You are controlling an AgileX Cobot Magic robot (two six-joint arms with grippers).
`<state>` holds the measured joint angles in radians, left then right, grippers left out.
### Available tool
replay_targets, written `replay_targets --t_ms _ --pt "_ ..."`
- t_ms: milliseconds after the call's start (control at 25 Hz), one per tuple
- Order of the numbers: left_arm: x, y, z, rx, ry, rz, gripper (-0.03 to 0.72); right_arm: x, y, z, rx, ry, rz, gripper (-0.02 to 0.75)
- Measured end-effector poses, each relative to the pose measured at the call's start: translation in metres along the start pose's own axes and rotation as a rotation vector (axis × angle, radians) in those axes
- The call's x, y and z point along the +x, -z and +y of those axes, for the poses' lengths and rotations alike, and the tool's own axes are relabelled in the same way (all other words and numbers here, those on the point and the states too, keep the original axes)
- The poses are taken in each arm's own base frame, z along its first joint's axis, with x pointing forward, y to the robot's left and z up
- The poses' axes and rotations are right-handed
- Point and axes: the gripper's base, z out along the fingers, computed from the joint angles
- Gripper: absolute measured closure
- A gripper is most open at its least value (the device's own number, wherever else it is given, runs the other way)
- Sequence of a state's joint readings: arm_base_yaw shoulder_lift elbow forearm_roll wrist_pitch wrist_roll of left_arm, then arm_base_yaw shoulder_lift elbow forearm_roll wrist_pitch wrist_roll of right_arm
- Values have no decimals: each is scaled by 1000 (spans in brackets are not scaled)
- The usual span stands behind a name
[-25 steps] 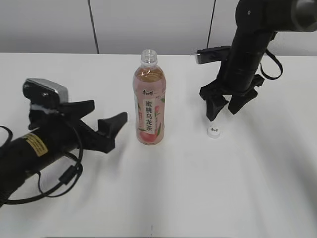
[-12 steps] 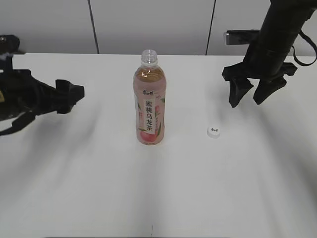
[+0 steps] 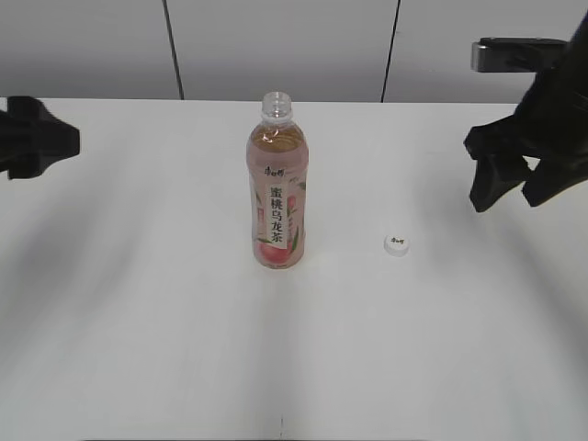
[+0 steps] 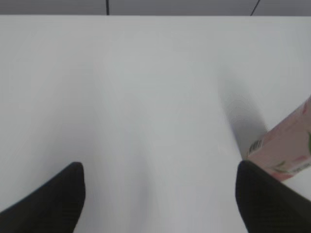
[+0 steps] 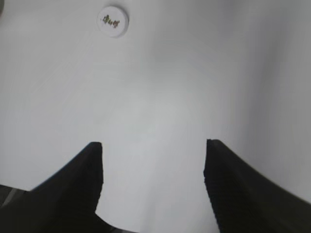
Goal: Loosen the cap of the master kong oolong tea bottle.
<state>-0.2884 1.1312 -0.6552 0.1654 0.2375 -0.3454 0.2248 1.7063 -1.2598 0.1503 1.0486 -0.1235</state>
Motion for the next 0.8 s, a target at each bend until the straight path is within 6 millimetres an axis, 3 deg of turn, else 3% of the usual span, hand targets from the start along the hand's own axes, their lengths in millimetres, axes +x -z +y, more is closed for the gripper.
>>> replay_targets --t_ms 360,680,800 --pt "15 91 7 -16 45 29 121 98 57 12 9 9 -151 244" --pt "42 136 14 -33 -27 114 129 173 106 19 36 -23 -242 244" --pt "52 154 17 -32 -51 108 131 202 125 23 42 -28 -356 244"
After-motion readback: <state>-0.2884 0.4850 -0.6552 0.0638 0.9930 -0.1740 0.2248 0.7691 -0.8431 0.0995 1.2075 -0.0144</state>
